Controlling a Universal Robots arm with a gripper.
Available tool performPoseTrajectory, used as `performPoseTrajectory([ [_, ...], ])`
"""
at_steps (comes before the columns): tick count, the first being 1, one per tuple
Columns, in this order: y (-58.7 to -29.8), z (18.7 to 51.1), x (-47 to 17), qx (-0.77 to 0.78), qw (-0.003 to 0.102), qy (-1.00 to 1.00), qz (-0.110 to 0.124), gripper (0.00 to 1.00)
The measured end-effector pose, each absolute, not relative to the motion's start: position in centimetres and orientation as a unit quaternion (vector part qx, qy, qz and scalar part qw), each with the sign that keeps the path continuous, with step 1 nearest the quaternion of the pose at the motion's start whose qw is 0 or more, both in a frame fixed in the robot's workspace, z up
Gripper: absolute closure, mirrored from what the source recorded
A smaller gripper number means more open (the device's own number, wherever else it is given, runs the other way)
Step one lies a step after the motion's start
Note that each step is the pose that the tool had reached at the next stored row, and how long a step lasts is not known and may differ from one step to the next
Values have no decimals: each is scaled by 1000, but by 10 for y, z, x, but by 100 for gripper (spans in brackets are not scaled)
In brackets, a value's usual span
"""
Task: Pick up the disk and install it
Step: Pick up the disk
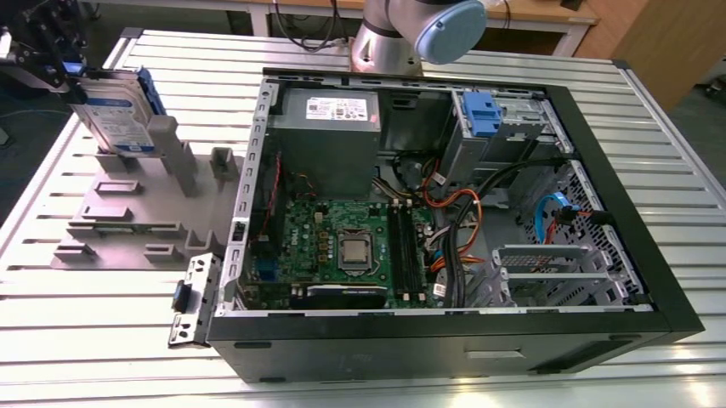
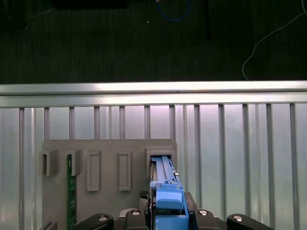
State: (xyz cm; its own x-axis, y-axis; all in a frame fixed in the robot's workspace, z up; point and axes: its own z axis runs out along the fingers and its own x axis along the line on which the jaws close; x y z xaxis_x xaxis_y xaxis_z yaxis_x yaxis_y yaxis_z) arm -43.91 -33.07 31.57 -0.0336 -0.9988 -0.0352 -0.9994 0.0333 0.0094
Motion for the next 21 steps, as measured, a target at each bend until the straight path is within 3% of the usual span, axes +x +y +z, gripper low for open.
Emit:
performPoseTrajectory([
  [21,-331,324,-439,-695,8,719,14,64],
])
